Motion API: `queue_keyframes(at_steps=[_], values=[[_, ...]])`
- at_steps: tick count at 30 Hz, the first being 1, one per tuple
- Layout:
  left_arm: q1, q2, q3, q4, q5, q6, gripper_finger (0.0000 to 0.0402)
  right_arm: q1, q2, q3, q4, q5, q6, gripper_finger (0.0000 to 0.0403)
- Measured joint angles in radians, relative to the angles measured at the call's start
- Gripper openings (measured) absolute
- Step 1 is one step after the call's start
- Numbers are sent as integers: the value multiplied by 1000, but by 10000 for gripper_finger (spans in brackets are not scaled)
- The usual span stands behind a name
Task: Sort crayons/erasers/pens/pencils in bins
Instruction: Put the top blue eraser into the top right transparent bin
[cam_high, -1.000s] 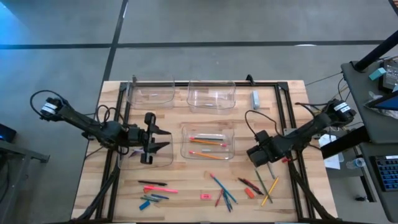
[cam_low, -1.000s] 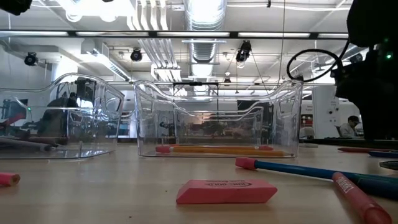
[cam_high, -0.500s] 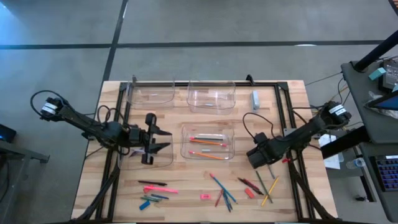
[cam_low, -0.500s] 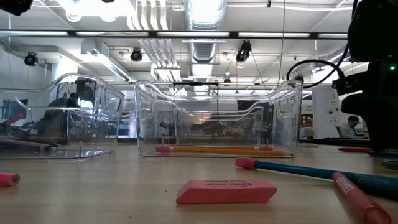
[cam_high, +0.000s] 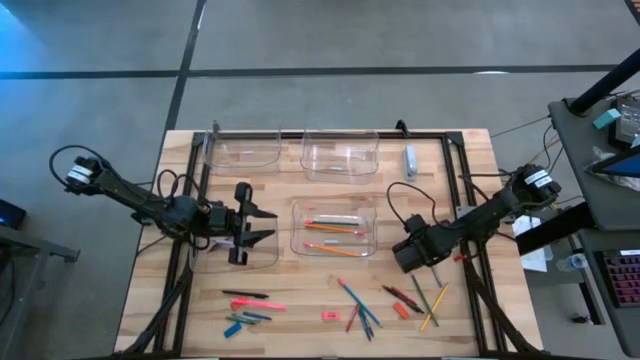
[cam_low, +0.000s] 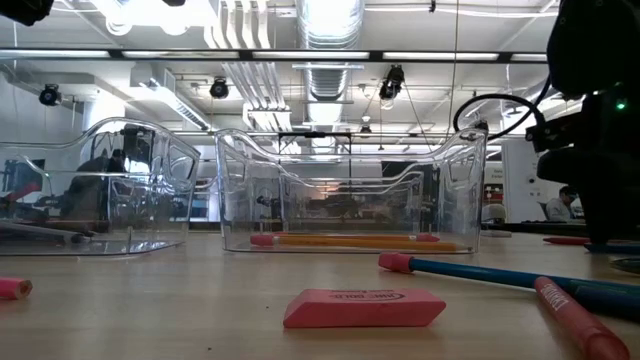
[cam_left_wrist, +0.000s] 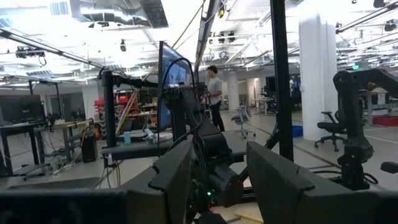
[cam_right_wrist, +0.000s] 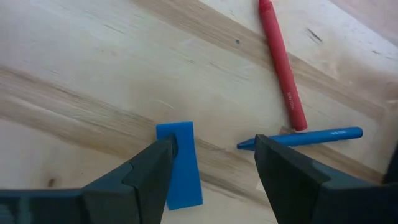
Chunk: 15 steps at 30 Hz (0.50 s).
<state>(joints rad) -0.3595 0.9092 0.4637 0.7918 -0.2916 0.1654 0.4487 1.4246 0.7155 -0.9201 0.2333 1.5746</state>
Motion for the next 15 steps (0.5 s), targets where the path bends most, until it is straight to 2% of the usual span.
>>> queue_keyframes(at_steps=[4,6,15], values=[[0,-1,0,-6,0,0,140,12,0,7,17,-2,6,219],[0,-4,0,-12,0,1,140,19,2,20,56,-37,0,219],[0,-3,0,-16,0,5,140,20,0,32,30,-18,-7,219]])
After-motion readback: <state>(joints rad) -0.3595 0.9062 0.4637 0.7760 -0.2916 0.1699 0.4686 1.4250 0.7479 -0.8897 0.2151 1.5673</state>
